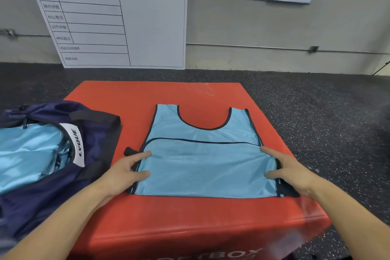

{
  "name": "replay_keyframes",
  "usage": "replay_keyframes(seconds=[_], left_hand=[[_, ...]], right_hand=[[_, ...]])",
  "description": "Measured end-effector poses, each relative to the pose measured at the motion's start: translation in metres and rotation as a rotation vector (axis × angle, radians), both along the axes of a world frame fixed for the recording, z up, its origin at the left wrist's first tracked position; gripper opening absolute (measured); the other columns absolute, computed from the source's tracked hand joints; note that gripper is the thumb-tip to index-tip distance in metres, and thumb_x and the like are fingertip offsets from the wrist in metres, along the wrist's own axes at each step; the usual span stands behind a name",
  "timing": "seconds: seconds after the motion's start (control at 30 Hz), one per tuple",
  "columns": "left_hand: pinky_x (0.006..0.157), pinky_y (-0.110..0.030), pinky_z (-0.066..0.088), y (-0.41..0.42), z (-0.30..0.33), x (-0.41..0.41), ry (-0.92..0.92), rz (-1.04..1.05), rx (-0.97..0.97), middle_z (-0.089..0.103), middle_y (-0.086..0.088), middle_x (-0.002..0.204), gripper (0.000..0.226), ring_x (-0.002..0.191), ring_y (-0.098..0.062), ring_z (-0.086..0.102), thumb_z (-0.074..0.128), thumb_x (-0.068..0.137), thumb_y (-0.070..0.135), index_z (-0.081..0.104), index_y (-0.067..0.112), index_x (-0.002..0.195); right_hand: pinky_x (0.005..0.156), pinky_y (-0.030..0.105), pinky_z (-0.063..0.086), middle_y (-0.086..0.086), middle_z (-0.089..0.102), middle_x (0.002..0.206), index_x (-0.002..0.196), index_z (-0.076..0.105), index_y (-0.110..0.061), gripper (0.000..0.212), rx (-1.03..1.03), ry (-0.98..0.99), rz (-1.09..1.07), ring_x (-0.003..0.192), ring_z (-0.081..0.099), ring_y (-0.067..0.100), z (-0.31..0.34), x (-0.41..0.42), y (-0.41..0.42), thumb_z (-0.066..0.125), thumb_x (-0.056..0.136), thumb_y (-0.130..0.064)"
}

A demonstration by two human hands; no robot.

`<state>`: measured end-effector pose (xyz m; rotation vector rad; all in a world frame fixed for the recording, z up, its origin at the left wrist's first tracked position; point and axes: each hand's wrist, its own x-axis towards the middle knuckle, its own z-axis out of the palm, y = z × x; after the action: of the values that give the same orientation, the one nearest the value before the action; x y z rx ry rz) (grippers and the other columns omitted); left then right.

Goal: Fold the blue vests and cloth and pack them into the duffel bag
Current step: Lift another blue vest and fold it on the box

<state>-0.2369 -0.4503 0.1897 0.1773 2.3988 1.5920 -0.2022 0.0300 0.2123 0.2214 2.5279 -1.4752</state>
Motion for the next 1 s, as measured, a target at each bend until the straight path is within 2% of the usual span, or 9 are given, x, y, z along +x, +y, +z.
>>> replay_keyframes(seconds=[0.1,0.2,0.33,0.47,0.57,0.7,0.77,0.87,1.0], left_hand=[[0.098,-0.002,0.035,-0.006,0.001,0.01,0.001,0.005,-0.008,0.054,0.019,0.14,0.06,0.115,0.027,0.047,0.074,0.089,0.004,0.056,0.028,0.141],[0.116,-0.023,0.032,-0.01,0.0,0.026,-0.002,0.013,-0.013,0.054,0.018,0.142,0.061,0.131,0.008,0.047,0.079,0.084,0.011,0.057,0.034,0.136],[0.11,-0.014,0.029,-0.012,0.002,0.059,0.012,0.027,-0.044,0.052,0.014,0.145,0.062,0.136,0.0,0.044,0.078,0.086,0.007,0.055,0.027,0.14],[0.118,-0.03,0.027,-0.019,0.003,0.09,0.021,0.036,-0.106,0.052,-0.004,0.15,0.06,0.141,-0.029,0.041,0.075,0.089,0.008,0.053,0.026,0.143],[0.11,-0.016,0.025,-0.025,0.004,0.106,0.021,-0.004,-0.108,0.046,0.017,0.146,0.06,0.14,-0.001,0.037,0.074,0.091,0.015,0.05,0.028,0.145],[0.111,-0.016,0.026,-0.031,0.012,0.115,0.025,0.034,-0.076,0.051,0.026,0.14,0.066,0.129,0.017,0.04,0.076,0.077,0.039,0.057,0.029,0.139],[0.111,-0.018,0.028,-0.029,0.015,0.112,0.065,0.063,-0.082,0.057,0.024,0.136,0.054,0.129,0.015,0.044,0.075,0.078,0.039,0.064,0.033,0.13],[0.111,-0.02,0.034,-0.025,0.015,0.096,0.118,0.124,-0.094,0.067,0.018,0.125,0.028,0.124,0.006,0.054,0.076,0.09,0.018,0.073,0.032,0.114],[0.093,-0.001,0.037,-0.015,0.017,0.073,0.073,0.109,-0.1,0.069,0.014,0.118,0.025,0.111,0.01,0.057,0.074,0.09,0.011,0.075,0.021,0.113]], right_hand=[[0.126,0.041,0.021,-0.013,0.043,0.155,0.146,0.05,-0.043,0.091,-0.018,-0.034,0.036,0.146,0.033,0.009,0.004,0.005,0.0,0.08,0.074,0.002],[0.126,0.04,0.02,-0.012,0.039,0.158,0.148,0.048,-0.042,0.095,-0.011,-0.065,0.079,0.147,0.031,0.009,0.006,0.013,-0.002,0.08,0.067,-0.004],[0.124,0.04,0.027,-0.011,0.042,0.156,0.145,0.05,-0.047,0.096,-0.005,-0.092,0.109,0.143,0.038,0.01,0.005,0.028,-0.003,0.08,0.064,-0.007],[0.109,0.021,0.036,-0.015,0.038,0.157,0.148,0.044,-0.046,0.094,0.096,-0.073,0.166,0.139,0.041,0.007,0.005,0.044,-0.009,0.077,0.073,0.001],[0.097,0.015,0.039,-0.019,0.038,0.153,0.152,0.039,-0.044,0.094,0.18,-0.072,0.234,0.13,0.046,0.003,0.013,0.055,-0.016,0.074,0.077,0.0],[0.09,0.015,0.042,-0.012,0.046,0.15,0.148,0.044,-0.044,0.086,0.197,-0.062,0.237,0.116,0.051,0.0,0.017,0.06,-0.021,0.072,0.079,-0.002],[0.091,0.015,0.042,-0.011,0.046,0.149,0.148,0.046,-0.041,0.078,0.224,-0.038,0.239,0.113,0.051,-0.001,0.019,0.058,-0.026,0.069,0.083,-0.004],[0.11,0.022,0.032,-0.013,0.041,0.152,0.148,0.049,-0.035,0.067,0.242,0.0,0.231,0.135,0.039,0.004,0.021,0.051,-0.029,0.065,0.09,-0.005],[0.099,0.017,0.042,-0.015,0.046,0.15,0.137,0.059,-0.04,0.065,0.273,0.006,0.242,0.132,0.05,0.008,0.019,0.039,-0.032,0.061,0.085,-0.001]])
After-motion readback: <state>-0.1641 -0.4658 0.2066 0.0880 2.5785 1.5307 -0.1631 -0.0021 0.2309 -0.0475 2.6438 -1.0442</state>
